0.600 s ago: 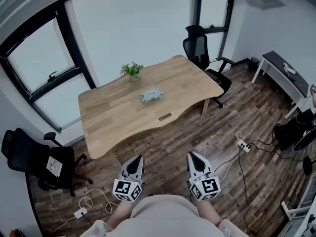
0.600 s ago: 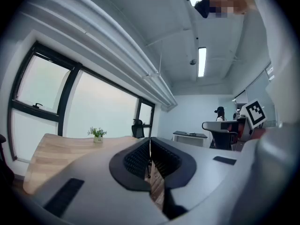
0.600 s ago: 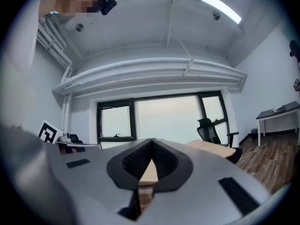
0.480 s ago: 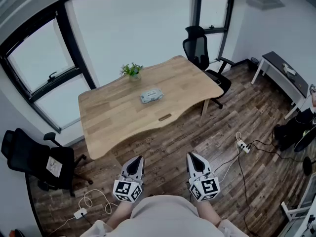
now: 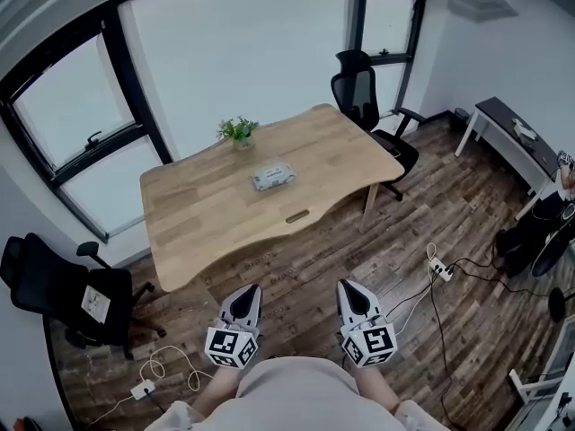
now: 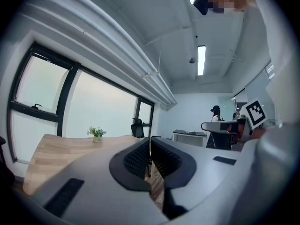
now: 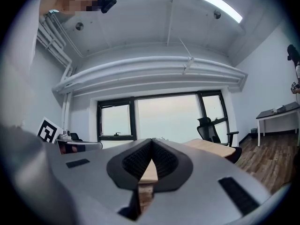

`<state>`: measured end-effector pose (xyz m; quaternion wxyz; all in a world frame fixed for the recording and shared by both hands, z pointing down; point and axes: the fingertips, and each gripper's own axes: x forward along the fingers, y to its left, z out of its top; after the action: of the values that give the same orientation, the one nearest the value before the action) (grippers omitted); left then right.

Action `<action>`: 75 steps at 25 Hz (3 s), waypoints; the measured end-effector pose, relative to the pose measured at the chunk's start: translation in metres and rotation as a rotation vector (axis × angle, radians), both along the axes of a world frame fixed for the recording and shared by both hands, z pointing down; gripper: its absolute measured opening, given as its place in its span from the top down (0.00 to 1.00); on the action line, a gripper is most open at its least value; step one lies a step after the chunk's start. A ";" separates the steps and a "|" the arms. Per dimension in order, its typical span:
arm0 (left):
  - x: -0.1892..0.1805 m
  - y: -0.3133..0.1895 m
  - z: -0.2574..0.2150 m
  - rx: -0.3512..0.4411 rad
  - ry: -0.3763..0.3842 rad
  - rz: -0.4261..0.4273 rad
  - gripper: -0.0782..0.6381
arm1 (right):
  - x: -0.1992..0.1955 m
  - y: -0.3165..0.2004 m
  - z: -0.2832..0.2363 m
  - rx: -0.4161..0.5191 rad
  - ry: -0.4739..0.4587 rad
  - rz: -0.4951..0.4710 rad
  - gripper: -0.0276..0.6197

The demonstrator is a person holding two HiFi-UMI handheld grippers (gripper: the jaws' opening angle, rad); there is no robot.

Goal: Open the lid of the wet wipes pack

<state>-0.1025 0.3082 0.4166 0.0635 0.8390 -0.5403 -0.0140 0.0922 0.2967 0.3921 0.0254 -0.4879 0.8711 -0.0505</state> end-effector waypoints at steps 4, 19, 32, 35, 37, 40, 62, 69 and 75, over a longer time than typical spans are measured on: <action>0.005 -0.001 0.001 -0.001 -0.005 0.009 0.86 | 0.001 0.000 0.000 0.010 -0.002 0.000 0.95; 0.022 0.010 -0.009 0.063 -0.041 0.043 0.85 | 0.003 0.007 0.006 0.002 0.007 -0.012 0.95; 0.029 0.013 -0.005 0.040 -0.029 0.026 0.51 | 0.012 0.012 0.011 -0.010 0.014 -0.012 0.95; 0.027 0.013 -0.005 0.041 -0.031 0.009 0.51 | 0.013 0.013 0.013 -0.009 0.016 -0.016 0.95; 0.029 0.014 -0.005 0.040 -0.032 0.005 0.51 | 0.015 0.014 0.016 -0.015 0.020 -0.020 0.95; 0.032 0.016 -0.003 0.038 -0.033 0.000 0.51 | 0.019 0.015 0.020 -0.019 0.022 -0.025 0.95; 0.066 -0.026 0.001 0.023 -0.038 0.035 0.51 | 0.042 -0.020 0.024 -0.022 0.008 -0.022 0.95; 0.059 -0.070 0.010 0.017 -0.026 0.037 0.51 | 0.039 -0.060 0.030 -0.026 0.023 -0.014 0.95; 0.050 -0.130 0.013 0.017 -0.027 0.054 0.51 | 0.029 -0.116 0.037 -0.031 0.036 0.005 0.95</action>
<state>-0.0530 0.1778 0.4298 0.0493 0.8539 -0.5181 -0.0056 0.1215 0.1805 0.4288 0.0022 -0.4911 0.8694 -0.0552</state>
